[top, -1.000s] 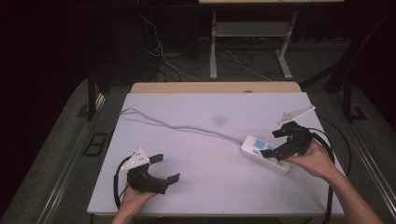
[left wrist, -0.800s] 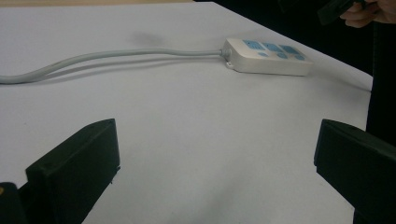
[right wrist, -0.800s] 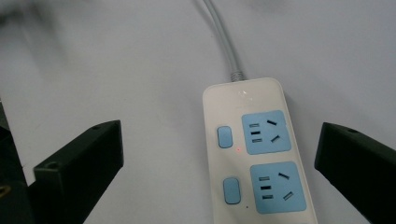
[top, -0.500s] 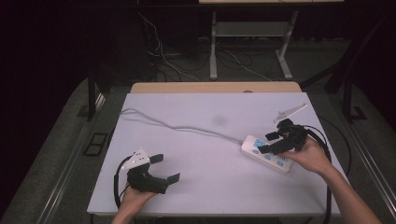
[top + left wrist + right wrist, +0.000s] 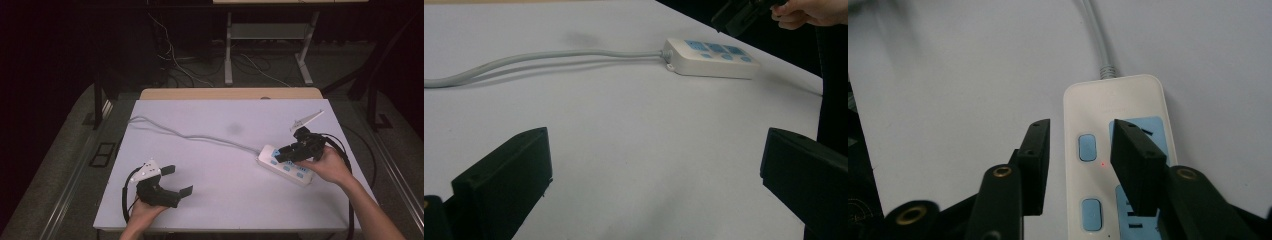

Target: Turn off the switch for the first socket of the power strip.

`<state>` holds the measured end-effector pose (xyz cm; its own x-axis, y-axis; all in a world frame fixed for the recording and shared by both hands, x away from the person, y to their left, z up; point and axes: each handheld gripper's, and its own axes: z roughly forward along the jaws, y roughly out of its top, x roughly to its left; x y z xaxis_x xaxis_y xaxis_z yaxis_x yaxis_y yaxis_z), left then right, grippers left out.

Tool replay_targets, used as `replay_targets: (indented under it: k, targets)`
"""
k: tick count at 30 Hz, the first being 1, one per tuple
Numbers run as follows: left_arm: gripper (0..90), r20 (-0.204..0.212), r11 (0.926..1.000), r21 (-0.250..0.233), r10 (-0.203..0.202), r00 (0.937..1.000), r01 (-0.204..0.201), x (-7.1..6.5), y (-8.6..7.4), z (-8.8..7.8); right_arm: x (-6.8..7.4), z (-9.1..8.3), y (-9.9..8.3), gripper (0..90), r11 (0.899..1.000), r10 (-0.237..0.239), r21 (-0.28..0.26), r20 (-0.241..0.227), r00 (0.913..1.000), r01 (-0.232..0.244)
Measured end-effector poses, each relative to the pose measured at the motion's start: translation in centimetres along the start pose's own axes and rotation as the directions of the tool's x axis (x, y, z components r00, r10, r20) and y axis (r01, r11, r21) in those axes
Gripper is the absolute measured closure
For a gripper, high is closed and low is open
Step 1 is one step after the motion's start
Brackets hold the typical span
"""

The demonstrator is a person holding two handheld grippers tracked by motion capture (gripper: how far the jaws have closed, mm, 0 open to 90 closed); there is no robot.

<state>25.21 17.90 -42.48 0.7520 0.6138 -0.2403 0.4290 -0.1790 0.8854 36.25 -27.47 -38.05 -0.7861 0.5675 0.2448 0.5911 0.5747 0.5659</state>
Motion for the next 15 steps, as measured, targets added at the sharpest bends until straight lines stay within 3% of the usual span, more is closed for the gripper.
replay_targets:
  k: [7, 12, 15]
  targets:
    - [0.0, 0.002, 1.0000, 0.001, -0.001, 1.0000, 0.001, 0.0, 0.0, 0.1, -0.1, 0.6, 0.1, 72.7, 1.000, -0.002, 0.009, 0.006, 1.0000, 0.002]
    - [0.0, 0.002, 1.0000, 0.002, 0.001, 1.0000, -0.001, 0.0, 0.0, 0.1, -0.1, 1.2, 0.3, 86.9, 1.000, -0.014, 0.028, 0.011, 0.9998, 0.014]
    - [0.0, 0.002, 1.0000, 0.001, 0.001, 1.0000, -0.001, 0.0, 0.0, 0.1, -0.1, 1.5, 0.4, 89.7, 0.999, -0.021, 0.038, 0.016, 0.9996, 0.020]
